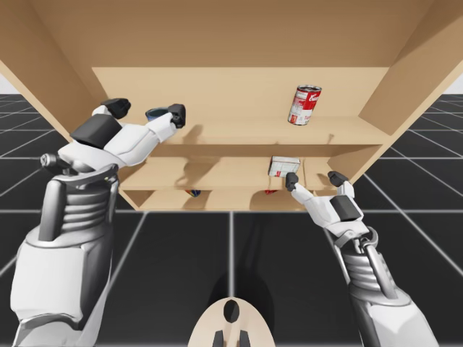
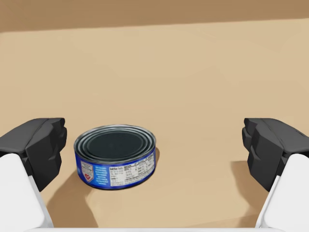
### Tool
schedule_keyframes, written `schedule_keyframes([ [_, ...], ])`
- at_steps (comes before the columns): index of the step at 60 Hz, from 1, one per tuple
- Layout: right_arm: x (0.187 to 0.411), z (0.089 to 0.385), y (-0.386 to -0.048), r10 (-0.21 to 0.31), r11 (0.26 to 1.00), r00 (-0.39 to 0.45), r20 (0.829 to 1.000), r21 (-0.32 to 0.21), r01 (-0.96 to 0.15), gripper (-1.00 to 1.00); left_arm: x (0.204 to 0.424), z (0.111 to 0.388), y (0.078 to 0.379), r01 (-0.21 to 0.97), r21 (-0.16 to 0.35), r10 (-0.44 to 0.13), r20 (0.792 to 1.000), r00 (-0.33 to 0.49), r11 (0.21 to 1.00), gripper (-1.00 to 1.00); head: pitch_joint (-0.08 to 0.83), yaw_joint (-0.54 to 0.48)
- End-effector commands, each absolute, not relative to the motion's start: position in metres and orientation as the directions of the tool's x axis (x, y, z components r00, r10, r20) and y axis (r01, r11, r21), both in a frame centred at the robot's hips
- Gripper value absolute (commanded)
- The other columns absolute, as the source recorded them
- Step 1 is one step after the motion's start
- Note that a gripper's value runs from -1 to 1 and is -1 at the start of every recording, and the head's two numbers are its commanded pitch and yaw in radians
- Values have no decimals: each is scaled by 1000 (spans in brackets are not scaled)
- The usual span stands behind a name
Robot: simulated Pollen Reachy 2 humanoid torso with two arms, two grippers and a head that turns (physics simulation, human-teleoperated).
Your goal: Retrieve the tuna can from the shelves.
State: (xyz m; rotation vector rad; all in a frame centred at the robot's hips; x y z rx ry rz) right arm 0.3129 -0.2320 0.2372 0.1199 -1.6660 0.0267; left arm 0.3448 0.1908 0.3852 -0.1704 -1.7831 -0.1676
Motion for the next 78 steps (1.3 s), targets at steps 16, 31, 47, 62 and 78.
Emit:
schedule_keyframes([
  [16,313,236,-232,-73,994,-92,993,64,-92,-1000,400,372,184,9,6,-7,993,116,1000,-1000,187,307],
  [31,314,235,-232,-74,994,-90,993,66,-92,-1000,402,366,179,24,8,-12,986,167,1000,839,199,310],
  [47,315,234,-232,-74,994,-88,993,67,-90,-1000,401,368,179,36,8,-14,988,152,999,1000,207,311],
  [62,316,234,-233,-74,994,-90,993,66,-90,-1000,395,387,182,57,5,-7,999,34,998,1000,210,310],
  [78,315,234,-233,-74,994,-93,993,66,-85,-1000,362,406,185,51,25,-22,998,-66,998,1000,213,310],
])
